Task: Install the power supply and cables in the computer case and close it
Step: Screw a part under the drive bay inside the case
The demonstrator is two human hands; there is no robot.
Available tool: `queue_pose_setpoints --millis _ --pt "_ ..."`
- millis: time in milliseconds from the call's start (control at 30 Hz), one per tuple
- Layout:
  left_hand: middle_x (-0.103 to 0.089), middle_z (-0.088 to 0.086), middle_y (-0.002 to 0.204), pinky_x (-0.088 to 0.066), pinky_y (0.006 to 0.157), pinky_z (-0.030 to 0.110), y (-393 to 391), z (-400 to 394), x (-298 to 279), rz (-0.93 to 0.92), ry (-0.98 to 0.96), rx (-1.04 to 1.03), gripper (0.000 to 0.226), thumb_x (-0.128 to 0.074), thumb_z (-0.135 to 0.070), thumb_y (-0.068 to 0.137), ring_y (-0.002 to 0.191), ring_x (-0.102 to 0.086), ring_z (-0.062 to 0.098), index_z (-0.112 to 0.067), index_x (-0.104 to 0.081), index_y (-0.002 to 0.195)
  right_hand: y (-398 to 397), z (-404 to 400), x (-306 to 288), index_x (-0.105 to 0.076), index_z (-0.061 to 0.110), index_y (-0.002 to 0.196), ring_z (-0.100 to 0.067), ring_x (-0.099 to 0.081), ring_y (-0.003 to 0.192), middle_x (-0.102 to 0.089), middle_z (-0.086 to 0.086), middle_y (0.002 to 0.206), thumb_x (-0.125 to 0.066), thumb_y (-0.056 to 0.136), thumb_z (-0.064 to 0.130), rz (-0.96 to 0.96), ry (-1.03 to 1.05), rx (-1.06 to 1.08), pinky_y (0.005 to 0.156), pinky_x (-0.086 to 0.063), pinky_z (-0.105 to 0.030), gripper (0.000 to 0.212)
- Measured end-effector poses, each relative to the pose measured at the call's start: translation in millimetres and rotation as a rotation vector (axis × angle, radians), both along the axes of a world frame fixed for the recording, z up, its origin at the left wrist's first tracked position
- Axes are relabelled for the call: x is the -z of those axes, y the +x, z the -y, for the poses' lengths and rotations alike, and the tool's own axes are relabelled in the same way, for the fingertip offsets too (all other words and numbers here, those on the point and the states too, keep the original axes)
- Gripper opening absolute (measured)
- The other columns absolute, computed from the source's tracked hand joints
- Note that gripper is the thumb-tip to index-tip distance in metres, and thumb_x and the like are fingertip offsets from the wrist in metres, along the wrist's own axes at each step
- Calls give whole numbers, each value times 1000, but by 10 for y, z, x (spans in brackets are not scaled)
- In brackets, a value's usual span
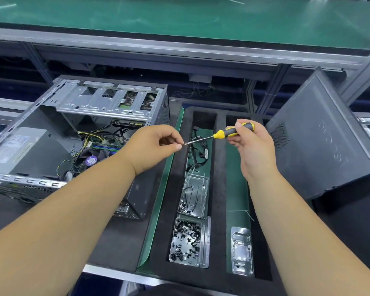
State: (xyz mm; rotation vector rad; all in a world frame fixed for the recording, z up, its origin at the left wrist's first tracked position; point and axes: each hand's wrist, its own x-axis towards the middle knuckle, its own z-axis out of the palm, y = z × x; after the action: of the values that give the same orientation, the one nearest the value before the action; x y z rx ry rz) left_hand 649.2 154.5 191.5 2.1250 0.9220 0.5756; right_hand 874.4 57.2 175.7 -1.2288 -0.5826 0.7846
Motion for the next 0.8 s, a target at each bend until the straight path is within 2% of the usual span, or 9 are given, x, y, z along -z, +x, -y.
queue_pose_setpoints --millis 100,167,300,400,500,633,800 --pt "-69 11 90 -53 82 24 -36 -35 -39 214 -194 -46 11 -69 -6 86 81 -64 16 -16 -72 90 -37 -17 -108 -61 11 104 -24 -68 84 -72 -14 95 -57 97 11 -4 75 23 75 -51 -30 8" --pt "-70 16 89 -53 82 23 -57 -60 -81 328 -294 -52 12 -65 -1 88 84 -66 16 -10 -71 92 -82 -46 -204 -59 8 107 -23 -69 86 -70 -14 95 -57 96 9 37 133 23 75 -53 -28 11" --pt "-73 5 87 -51 72 16 -101 -46 -123 471 -442 -62 17 -60 -1 92 80 -66 12 -14 -71 91 -199 -105 -413 -58 8 109 -26 -70 94 -71 -11 93 -58 96 10 123 205 -6 82 -56 -33 14" --pt "-73 2 84 -51 69 14 -126 1 -133 564 -578 -84 20 -56 -3 94 75 -65 8 -15 -71 90 -285 -141 -546 -59 14 108 -25 -69 96 -70 -14 97 -60 92 16 180 200 -18 80 -55 -30 16" --pt "-72 -1 80 -50 68 15 -187 -7 -178 599 -635 -110 19 -56 -6 95 71 -63 5 -15 -71 88 -386 -185 -632 -59 14 108 -24 -70 95 -67 -22 102 -61 92 16 223 210 -28 78 -54 -27 16" --pt "-71 -1 78 -46 71 20 -331 -90 -249 530 -635 -131 16 -57 -13 95 69 -61 5 -14 -70 85 -556 -252 -697 -58 12 109 -19 -71 93 -65 -25 99 -59 94 12 278 242 -50 75 -53 -22 15" --pt "-71 1 76 -48 62 14 -621 -285 -347 471 -651 -112 12 -58 -10 95 65 -60 6 -8 -69 89 -864 -396 -777 -59 16 109 -22 -71 96 -64 -12 91 -60 93 14 348 244 -28 82 -57 -33 16"
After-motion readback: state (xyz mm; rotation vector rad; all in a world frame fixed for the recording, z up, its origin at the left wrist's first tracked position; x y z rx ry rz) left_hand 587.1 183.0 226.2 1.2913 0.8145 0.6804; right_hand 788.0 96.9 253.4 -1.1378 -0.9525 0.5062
